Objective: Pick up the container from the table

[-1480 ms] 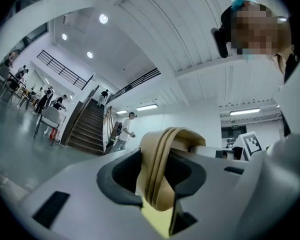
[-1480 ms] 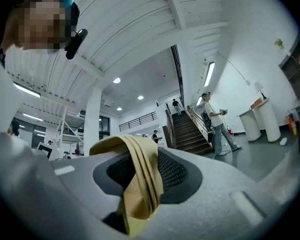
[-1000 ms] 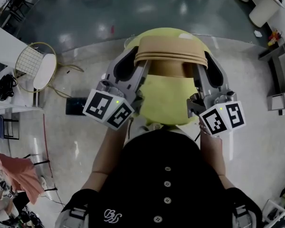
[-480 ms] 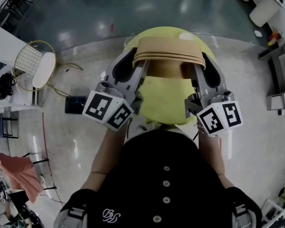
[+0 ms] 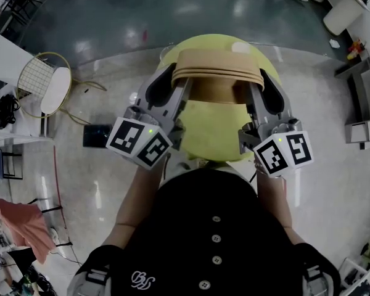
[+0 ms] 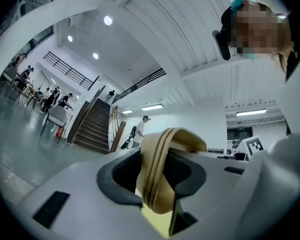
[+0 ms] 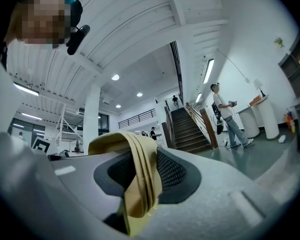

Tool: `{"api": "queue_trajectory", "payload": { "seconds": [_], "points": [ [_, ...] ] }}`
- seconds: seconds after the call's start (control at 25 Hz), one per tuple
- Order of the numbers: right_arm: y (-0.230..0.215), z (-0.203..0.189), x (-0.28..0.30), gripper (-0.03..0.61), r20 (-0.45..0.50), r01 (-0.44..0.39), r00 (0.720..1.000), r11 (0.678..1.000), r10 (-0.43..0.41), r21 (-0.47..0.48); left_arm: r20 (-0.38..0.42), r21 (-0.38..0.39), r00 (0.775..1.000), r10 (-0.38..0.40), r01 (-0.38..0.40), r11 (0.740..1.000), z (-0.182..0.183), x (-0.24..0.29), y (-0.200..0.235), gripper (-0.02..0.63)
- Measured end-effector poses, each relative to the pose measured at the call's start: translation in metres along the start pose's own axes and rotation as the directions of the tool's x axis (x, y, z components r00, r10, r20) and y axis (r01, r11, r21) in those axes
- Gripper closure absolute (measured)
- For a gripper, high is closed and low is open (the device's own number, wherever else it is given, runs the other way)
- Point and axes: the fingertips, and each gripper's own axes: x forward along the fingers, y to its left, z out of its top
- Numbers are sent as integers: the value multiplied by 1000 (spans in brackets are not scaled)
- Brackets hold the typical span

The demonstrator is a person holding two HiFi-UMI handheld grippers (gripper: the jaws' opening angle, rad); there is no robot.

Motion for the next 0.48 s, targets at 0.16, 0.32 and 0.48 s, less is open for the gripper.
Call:
{"api": "queue_trajectory", "payload": {
  "seconds": [0.16, 0.32, 0.48],
  "points": [
    [-1, -2, 0, 482, -13, 0, 1000, 1000, 0, 1, -4, -1, 1000, 2, -2, 1000, -1, 2, 0, 492],
    [-3, -5, 0, 482, -33, 3, 999, 1000, -3, -4, -9, -18, 1000, 19, -19, 1000, -6, 3, 2, 492],
    [-3, -10, -1, 485, -49, 5, 999, 1000, -6, -12, -19, -32, 1000, 25, -26, 999, -12, -1, 3, 492]
  ]
}}
